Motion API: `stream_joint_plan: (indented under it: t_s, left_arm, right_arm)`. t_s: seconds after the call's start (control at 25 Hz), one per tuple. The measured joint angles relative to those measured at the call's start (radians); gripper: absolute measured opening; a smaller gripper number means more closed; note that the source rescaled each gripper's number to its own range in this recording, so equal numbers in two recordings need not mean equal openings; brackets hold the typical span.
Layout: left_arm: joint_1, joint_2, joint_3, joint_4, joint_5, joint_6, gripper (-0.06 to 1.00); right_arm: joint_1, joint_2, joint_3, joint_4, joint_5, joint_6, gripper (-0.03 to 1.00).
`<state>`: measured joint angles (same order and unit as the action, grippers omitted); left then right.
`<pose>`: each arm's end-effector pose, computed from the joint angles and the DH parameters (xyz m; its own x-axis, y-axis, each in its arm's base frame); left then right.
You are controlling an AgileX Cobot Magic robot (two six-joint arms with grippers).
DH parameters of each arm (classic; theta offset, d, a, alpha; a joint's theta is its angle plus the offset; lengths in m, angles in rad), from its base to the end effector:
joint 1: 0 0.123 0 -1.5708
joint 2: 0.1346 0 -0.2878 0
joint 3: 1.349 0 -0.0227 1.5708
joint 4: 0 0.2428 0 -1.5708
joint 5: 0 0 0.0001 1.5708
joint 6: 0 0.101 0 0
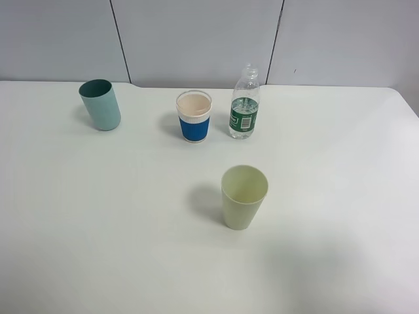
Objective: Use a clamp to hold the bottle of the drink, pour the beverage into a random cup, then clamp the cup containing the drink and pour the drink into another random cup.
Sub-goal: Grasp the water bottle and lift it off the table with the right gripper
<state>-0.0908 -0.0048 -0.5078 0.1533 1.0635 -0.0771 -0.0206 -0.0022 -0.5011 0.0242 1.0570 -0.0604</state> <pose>-0.0068 0.0142 0.2716 -0.4409 0.0380 -0.8968 -0.0303 0.9979 0.0571 -0.0060 0.0023 0.2695 -0.4491 -0.0392 -0.8926 -0.0200 0.9992 -0.0338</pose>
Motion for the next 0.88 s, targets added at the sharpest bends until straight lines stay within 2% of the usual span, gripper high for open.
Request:
stream_joint_plan:
  t_s: [0.88]
  left_arm:
    - [0.0, 0.0, 0.0, 0.0, 0.0, 0.0, 1.0]
  right_arm:
    - [0.0, 0.0, 0.0, 0.0, 0.0, 0.0, 0.94]
